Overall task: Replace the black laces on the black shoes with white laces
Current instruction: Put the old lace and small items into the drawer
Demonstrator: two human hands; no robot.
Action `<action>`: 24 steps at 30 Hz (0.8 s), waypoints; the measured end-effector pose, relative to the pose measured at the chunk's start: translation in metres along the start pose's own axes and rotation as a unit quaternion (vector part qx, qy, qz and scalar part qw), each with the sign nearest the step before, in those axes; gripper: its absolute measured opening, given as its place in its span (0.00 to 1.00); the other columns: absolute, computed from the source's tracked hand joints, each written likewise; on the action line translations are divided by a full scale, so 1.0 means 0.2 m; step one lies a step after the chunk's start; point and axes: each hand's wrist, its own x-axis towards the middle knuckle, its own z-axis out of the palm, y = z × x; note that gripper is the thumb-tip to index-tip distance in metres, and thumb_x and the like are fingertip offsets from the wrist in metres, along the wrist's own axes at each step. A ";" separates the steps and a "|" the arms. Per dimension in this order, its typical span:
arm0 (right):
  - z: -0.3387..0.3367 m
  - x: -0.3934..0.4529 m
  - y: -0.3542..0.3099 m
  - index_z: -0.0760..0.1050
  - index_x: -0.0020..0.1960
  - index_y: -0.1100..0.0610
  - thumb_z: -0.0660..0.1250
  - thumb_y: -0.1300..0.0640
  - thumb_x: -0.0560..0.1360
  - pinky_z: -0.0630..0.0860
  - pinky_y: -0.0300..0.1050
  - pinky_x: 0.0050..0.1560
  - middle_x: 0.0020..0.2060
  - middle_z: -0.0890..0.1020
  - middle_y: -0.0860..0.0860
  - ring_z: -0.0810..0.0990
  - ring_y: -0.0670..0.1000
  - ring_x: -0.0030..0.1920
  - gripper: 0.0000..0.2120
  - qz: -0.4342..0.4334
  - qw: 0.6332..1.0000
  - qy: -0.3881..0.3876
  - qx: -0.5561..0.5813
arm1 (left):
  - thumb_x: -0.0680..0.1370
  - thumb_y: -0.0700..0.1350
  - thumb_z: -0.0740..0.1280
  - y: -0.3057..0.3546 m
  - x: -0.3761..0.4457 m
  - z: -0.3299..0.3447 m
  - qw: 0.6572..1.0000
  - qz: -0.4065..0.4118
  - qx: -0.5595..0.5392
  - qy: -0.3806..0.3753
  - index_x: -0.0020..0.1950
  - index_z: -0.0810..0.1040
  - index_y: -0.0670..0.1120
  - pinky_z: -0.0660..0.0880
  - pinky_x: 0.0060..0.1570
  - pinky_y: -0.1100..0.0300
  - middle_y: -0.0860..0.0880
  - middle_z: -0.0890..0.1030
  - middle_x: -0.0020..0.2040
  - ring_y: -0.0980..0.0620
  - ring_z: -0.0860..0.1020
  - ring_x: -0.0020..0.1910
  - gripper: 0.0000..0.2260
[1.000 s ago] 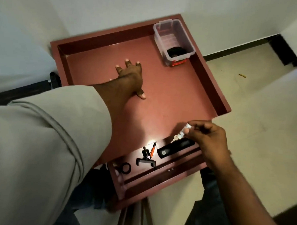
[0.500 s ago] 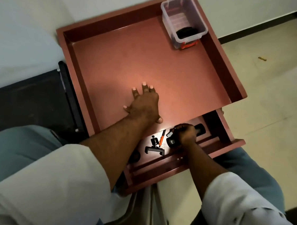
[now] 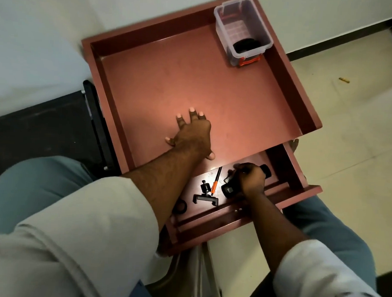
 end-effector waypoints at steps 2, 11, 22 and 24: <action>-0.08 -0.09 -0.02 0.79 0.50 0.64 0.61 0.69 0.78 0.75 0.28 0.33 0.45 0.82 0.51 0.79 0.32 0.32 0.08 -0.071 0.997 -0.039 0.003 | 0.65 0.50 0.80 0.00 -0.02 0.00 1.000 0.002 -0.002 0.003 0.79 0.40 0.44 0.60 0.56 0.19 0.46 0.37 0.79 0.32 0.39 0.76 0.58; -0.30 -0.54 0.03 0.76 0.60 0.50 0.66 0.54 0.76 0.67 0.44 0.58 0.57 0.78 0.48 0.75 0.51 0.60 0.12 -0.371 0.706 -0.205 -0.567 | 0.69 0.57 0.77 -0.16 -0.26 0.06 0.994 0.040 0.008 0.104 0.73 0.65 0.39 0.69 0.67 0.44 0.41 0.65 0.73 0.40 0.65 0.70 0.40; -0.04 -0.41 -0.22 0.49 0.76 0.48 0.69 0.65 0.68 0.58 0.60 0.72 0.75 0.56 0.57 0.58 0.62 0.73 0.44 -0.483 0.669 -0.012 -0.565 | 0.79 0.51 0.66 -0.40 -0.51 0.22 1.000 0.012 -0.009 0.014 0.78 0.57 0.40 0.60 0.73 0.48 0.39 0.53 0.79 0.38 0.56 0.76 0.32; 0.02 -0.38 -0.32 0.39 0.78 0.48 0.64 0.66 0.72 0.46 0.60 0.76 0.78 0.45 0.56 0.45 0.62 0.77 0.46 -0.481 0.654 -0.025 -0.584 | 0.80 0.46 0.65 -0.41 -0.52 0.15 0.999 0.021 -0.023 0.012 0.75 0.63 0.39 0.63 0.70 0.55 0.37 0.60 0.76 0.39 0.63 0.73 0.26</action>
